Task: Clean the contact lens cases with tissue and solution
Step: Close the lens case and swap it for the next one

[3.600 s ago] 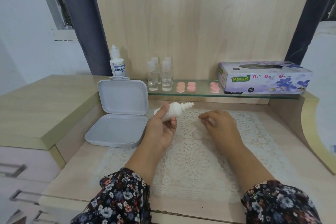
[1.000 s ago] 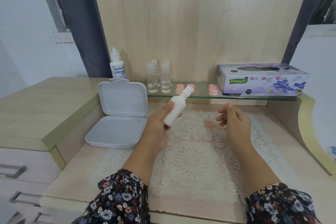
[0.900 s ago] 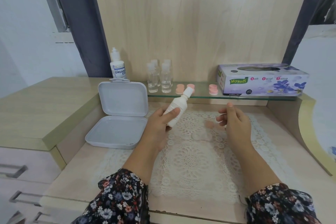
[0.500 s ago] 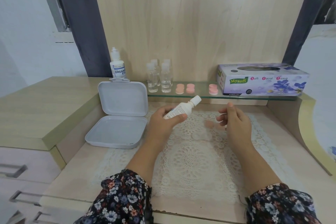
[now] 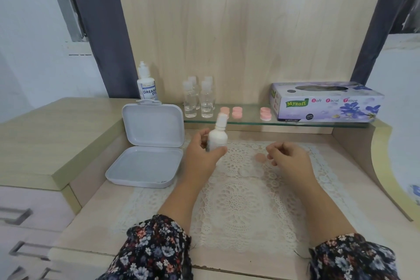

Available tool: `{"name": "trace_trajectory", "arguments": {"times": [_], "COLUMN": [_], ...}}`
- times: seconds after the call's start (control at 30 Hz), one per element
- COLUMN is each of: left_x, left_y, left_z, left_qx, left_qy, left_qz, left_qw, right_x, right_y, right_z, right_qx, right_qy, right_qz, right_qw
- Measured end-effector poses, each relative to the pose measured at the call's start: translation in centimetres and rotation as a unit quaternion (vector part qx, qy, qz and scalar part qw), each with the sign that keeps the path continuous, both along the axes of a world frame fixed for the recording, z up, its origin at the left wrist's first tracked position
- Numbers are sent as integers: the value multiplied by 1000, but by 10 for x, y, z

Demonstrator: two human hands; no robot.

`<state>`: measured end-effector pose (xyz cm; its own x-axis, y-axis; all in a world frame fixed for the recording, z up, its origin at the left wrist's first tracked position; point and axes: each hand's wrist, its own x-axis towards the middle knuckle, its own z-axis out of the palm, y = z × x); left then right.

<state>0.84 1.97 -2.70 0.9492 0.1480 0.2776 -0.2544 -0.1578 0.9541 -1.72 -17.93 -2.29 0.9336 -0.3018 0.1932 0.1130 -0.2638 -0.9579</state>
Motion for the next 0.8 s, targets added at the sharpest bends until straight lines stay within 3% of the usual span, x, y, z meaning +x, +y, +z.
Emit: {"name": "trace_trajectory", "arguments": {"times": [0.53,0.8], "left_x": [6,1], "left_y": [4,0], "left_z": [-6,-3], "left_qx": [40,98], "left_qy": [3,-59], "left_qz": [46,78], "left_qw": [998,990], "right_x": [-8,-7], "right_y": [-5,-6], "right_z": [-2,0], "right_qx": [-205,-300], "right_qy": [75,75], "right_qz": [143,154], "right_qw": [965,938]}}
